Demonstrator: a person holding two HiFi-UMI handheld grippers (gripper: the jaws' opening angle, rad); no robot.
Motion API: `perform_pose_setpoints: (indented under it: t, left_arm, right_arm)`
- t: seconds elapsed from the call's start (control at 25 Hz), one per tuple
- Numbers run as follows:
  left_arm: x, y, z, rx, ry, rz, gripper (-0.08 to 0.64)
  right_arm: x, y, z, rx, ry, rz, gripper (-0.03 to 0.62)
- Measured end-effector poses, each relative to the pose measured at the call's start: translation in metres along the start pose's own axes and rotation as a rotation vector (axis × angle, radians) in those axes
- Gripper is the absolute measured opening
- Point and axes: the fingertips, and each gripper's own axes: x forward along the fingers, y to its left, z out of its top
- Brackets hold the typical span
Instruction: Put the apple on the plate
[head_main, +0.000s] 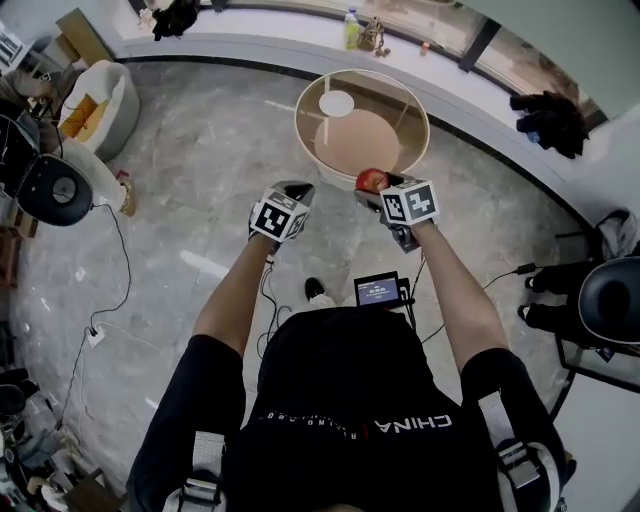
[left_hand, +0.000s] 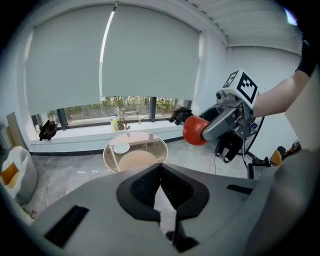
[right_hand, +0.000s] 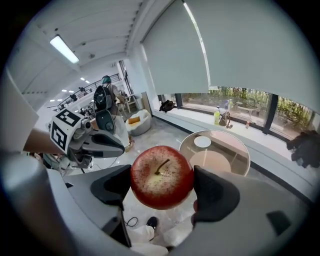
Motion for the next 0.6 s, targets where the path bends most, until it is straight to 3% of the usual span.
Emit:
perform_pose_setpoints:
  t: [0.16, 0.6]
  left_arm:
    - [0.011, 0.017, -0.001, -0.012, 0.008, -0.027, 0.017]
    - [0.064, 0.072, 0.002, -0.053, 0.073, -0.056, 0.017]
  right_arm:
    - [0.016, -0.008, 0.001, -0.005, 0.063, -0.021, 0.411]
    - [0.086, -0.056, 0.036, 0.036, 0.096, -0.001, 0.411]
